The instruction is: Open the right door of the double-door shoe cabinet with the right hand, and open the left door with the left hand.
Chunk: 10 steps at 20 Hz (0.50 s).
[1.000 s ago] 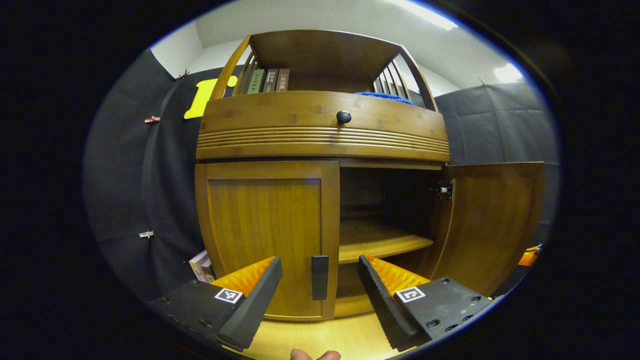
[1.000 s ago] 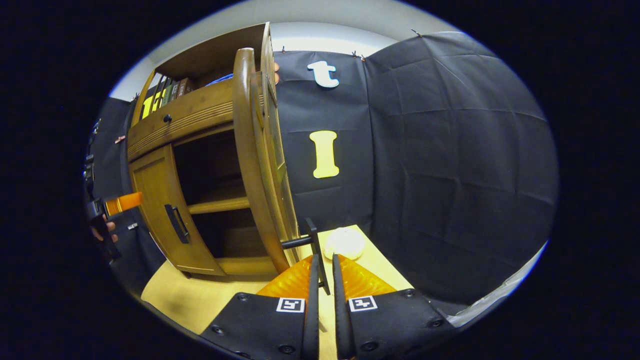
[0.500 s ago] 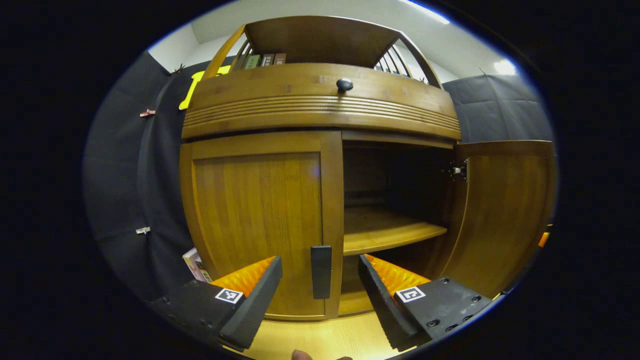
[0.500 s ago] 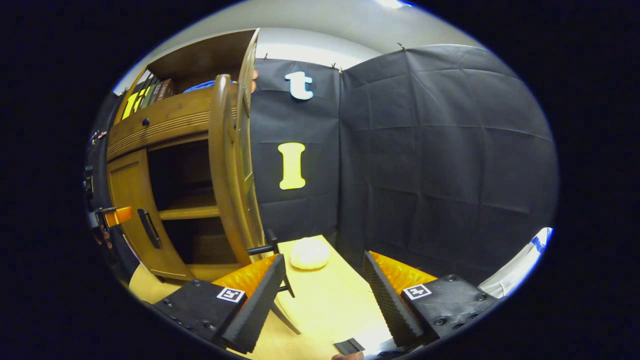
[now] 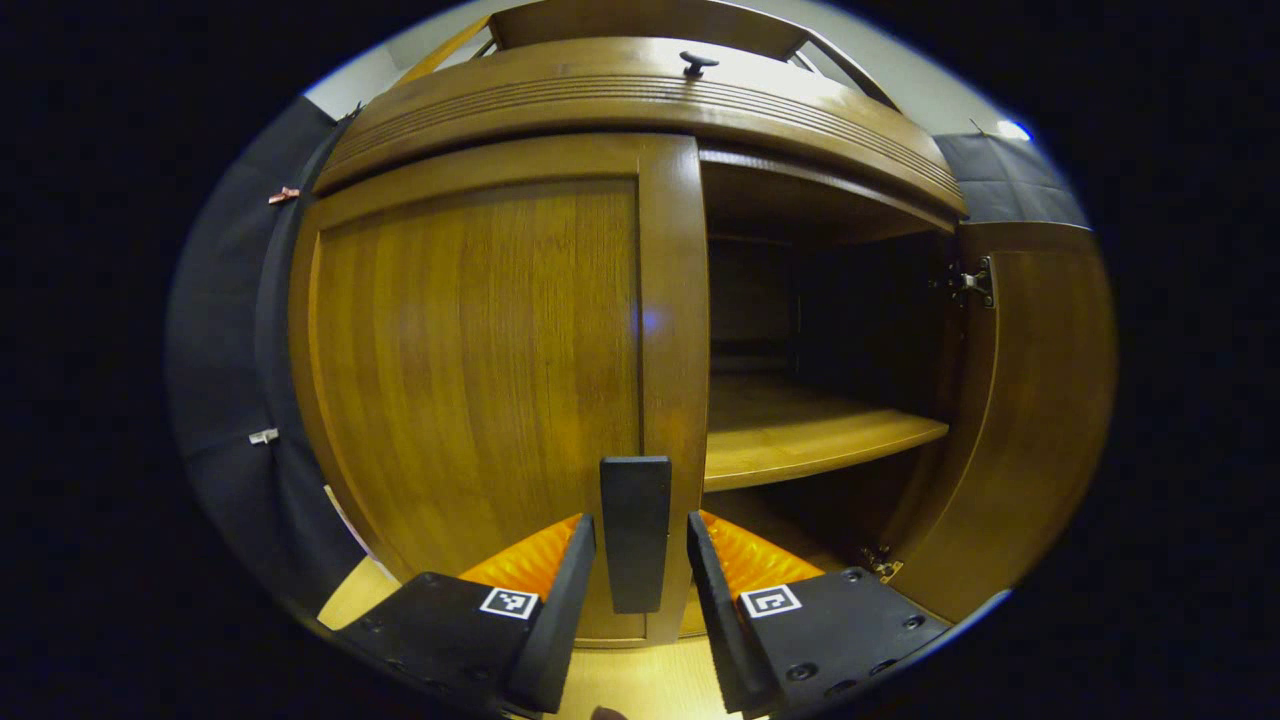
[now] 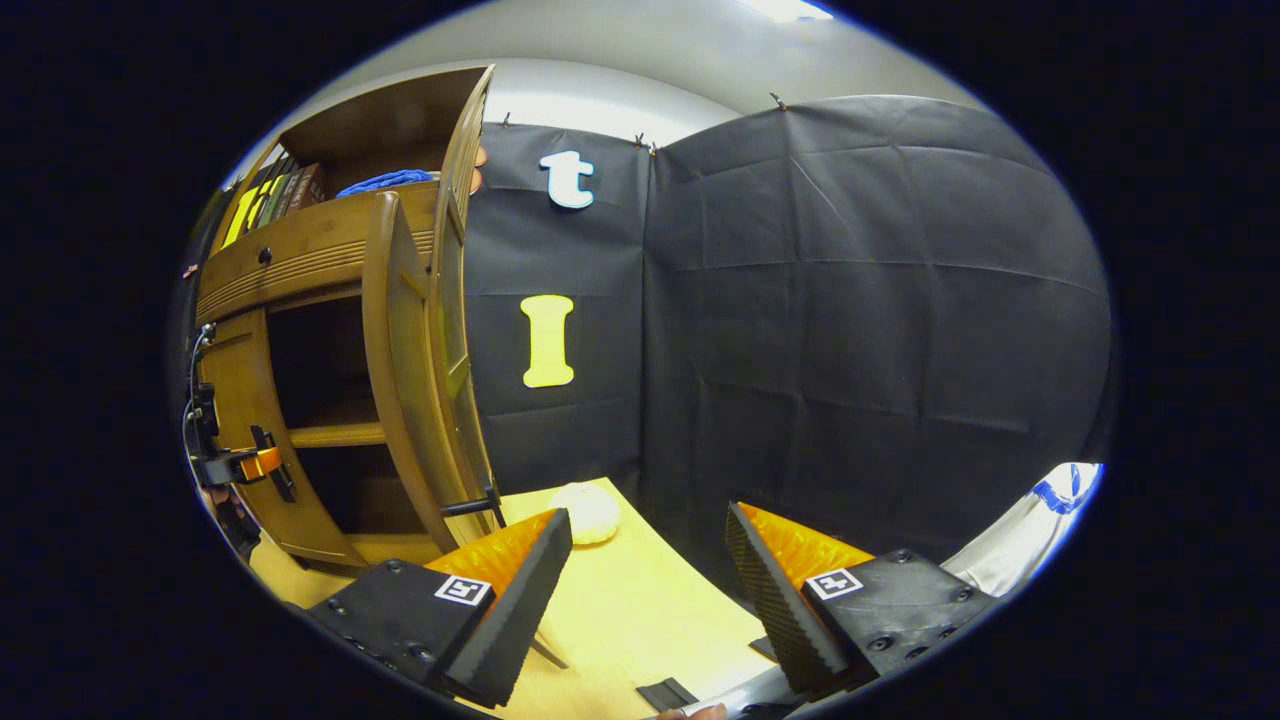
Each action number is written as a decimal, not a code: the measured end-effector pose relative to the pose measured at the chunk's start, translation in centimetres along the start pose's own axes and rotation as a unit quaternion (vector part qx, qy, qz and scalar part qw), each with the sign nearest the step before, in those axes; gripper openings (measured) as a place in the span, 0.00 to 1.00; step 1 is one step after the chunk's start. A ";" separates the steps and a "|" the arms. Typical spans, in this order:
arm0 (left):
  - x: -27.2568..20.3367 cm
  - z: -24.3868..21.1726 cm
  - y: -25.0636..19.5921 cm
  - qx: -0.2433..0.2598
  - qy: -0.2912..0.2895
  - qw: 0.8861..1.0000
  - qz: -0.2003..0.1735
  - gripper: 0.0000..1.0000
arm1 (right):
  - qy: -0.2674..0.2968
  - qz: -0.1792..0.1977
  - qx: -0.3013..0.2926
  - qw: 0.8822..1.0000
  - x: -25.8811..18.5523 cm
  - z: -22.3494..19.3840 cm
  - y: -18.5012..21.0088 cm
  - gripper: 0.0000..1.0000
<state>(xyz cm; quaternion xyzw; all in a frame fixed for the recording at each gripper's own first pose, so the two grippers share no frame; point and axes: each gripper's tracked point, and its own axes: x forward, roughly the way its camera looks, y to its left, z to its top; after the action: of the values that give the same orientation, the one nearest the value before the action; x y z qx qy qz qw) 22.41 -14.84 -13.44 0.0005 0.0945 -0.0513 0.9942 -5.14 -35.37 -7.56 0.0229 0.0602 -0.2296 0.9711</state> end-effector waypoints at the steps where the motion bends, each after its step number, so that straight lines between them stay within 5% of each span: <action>1: 0.5 -0.4 0.1 -0.001 0.002 1.000 0.003 0.58 | 0.002 -0.003 -0.001 1.000 -0.2 -0.1 -0.2 0.98; 5: 1.2 -0.9 0.5 -0.008 0.004 1.000 0.013 0.38 | 0.005 -0.016 -0.007 1.000 -1.5 -0.1 -1.2 0.98; 10: 0.1 -1.3 0.7 -0.006 0.011 1.000 0.009 0.32 | -0.003 -0.016 -0.004 1.000 -3.7 1.0 -0.3 0.98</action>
<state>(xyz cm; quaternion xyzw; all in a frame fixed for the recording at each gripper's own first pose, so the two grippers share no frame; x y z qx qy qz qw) 22.28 -14.16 -14.77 -0.0039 0.1059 -0.0414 0.9935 -8.47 -34.10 -6.13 0.0174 0.0583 -0.2447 0.9677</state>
